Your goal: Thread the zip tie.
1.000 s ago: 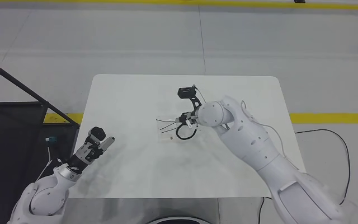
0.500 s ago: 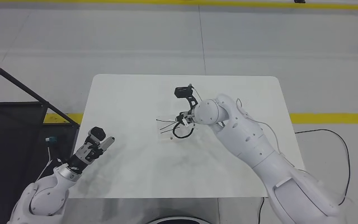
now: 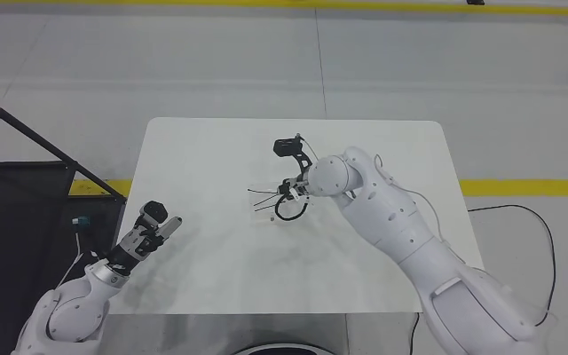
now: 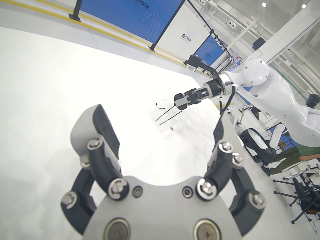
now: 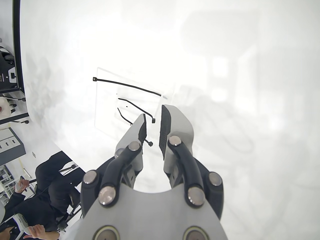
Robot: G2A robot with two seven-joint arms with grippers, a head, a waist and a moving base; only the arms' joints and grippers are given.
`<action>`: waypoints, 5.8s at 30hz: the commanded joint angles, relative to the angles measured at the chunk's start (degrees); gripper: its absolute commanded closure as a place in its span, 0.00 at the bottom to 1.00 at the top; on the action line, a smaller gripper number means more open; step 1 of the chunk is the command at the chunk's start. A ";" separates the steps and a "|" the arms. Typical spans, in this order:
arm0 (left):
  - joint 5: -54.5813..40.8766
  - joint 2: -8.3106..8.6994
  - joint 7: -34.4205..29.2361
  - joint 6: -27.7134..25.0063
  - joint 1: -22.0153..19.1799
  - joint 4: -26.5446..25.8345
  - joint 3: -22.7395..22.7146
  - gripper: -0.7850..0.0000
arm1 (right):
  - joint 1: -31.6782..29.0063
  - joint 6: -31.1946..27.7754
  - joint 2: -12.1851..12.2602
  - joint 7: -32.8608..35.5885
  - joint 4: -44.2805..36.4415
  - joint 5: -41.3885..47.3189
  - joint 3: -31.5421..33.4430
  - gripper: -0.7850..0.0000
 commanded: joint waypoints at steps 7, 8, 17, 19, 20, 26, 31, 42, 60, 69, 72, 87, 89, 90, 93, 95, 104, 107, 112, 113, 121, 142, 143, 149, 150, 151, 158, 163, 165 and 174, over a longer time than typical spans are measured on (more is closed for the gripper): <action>0.00 0.00 0.00 0.00 0.00 0.00 0.00 0.00 | 0.05 -0.29 -0.41 0.44 0.53 -0.49 0.38 0.80; 0.00 0.00 0.00 0.00 0.00 0.00 0.00 0.00 | 0.06 -0.32 -0.47 0.49 0.60 -0.53 0.44 0.82; 0.00 0.00 0.00 0.00 0.00 0.00 0.00 0.00 | 0.06 -0.64 -0.90 0.52 0.98 -1.04 0.98 0.94; 0.00 0.00 0.00 0.00 0.00 0.00 0.00 0.00 | -0.02 -0.80 -0.92 0.34 0.77 -1.03 1.32 0.96; 0.00 0.00 0.00 0.00 0.00 0.00 0.00 0.00 | -0.12 -0.95 -0.87 0.12 0.59 -0.97 1.63 0.97; 0.00 0.00 0.00 0.00 0.00 0.00 0.00 0.00 | -2.05 -2.34 0.46 -0.63 -3.10 -1.33 5.02 1.00; 0.00 0.00 0.00 0.00 0.00 0.00 0.00 0.00 | -6.13 -4.95 2.90 1.22 -10.29 -2.67 9.71 1.00; -0.87 0.21 -0.31 -4.56 0.10 0.12 -0.12 0.00 | -20.14 -14.31 8.56 11.38 -33.03 -6.37 20.28 1.00; -5.46 2.42 -10.08 -17.09 1.87 -2.33 0.16 0.00 | -26.08 -23.61 10.44 16.72 -44.18 -8.96 18.42 1.00; -5.36 2.45 -10.41 -17.09 1.81 -2.95 1.12 0.00 | -26.36 -23.77 10.46 16.06 -44.28 -9.28 18.30 1.00; -6.84 2.90 -12.37 -17.09 1.17 -3.41 2.33 0.00 | -26.74 -26.14 10.68 14.65 -45.93 -11.14 17.62 1.00; -17.61 10.33 -32.27 -17.09 -6.73 -7.22 11.01 0.00 | -17.92 -31.92 12.88 19.96 -50.09 -3.04 13.09 1.00; -17.29 10.68 -32.27 -17.09 -6.99 -7.09 11.37 0.00 | -16.69 -31.42 12.97 20.45 -49.99 -2.22 12.05 1.00; -17.29 10.68 -32.27 -17.09 -6.99 -7.09 11.37 0.00 | -16.69 -31.42 12.97 20.45 -49.99 -2.22 12.05 1.00; -17.29 10.68 -32.27 -17.09 -6.99 -7.09 11.37 0.00 | -16.69 -31.42 12.97 20.45 -49.99 -2.22 12.05 1.00; -17.29 10.68 -32.27 -17.09 -6.99 -7.09 11.37 0.00 | -16.69 -31.42 12.97 20.45 -49.99 -2.22 12.05 1.00; -14.15 10.54 -31.02 -13.55 -7.50 -8.03 12.33 0.00 | -17.19 -30.19 12.95 18.24 -50.82 -4.84 11.36 1.00; -11.04 10.31 -28.88 -10.99 -8.65 -8.37 13.62 0.00 | -16.69 -27.65 12.73 17.21 -51.51 -7.92 10.04 1.00; -7.92 9.97 -25.82 -10.53 -10.77 -6.97 16.28 0.00 | -16.23 -26.30 12.44 16.08 -51.96 -11.07 7.93 1.00; -7.38 9.91 -25.29 -10.65 -11.21 -6.58 16.82 0.00 | -16.18 -26.32 12.40 15.90 -52.12 -11.27 7.64 1.00; -3.22 9.56 -22.37 -10.51 -13.97 -4.27 20.23 0.52 | -16.01 -26.35 12.34 15.50 -53.17 -12.51 6.36 1.00; -1.16 9.71 -19.85 -10.24 -16.23 -2.59 23.58 0.73 | -15.16 -26.14 12.22 14.88 -53.11 -12.73 5.22 1.00; -1.24 9.74 -19.86 -10.32 -16.34 -2.53 23.65 0.73 | -15.15 -26.13 12.23 14.87 -53.11 -12.74 5.20 1.00; -1.74 9.94 -20.20 -11.00 -16.80 -2.18 24.17 0.76 | -15.02 -25.92 12.26 14.71 -52.96 -12.58 5.29 1.00; -1.76 9.98 -20.26 -11.10 -16.85 -2.21 24.25 0.76 | -15.02 -25.86 12.26 14.72 -52.88 -12.46 5.29 1.00; -1.79 10.01 -20.30 -11.17 -16.88 -2.18 24.33 0.77 | -14.97 -25.80 12.26 14.75 -52.85 -12.42 5.29 1.00; -1.56 10.19 -19.64 -11.50 -17.05 -2.18 24.59 0.72 | -14.66 -25.60 12.21 14.83 -52.60 -12.27 5.02 1.00; -1.66 10.30 -19.10 -12.21 -17.25 -1.83 24.98 0.73 | -14.42 -25.52 12.16 14.90 -52.43 -12.14 4.80 1.00; -1.58 10.35 -19.07 -12.21 -17.35 -1.77 25.12 0.75 | -14.33 -25.49 12.15 14.91 -52.37 -12.07 4.76 1.00; -1.18 10.51 -18.89 -11.85 -17.94 -1.54 25.99 0.93 | -14.12 -25.59 12.13 14.90 -52.30 -12.04 4.49 1.00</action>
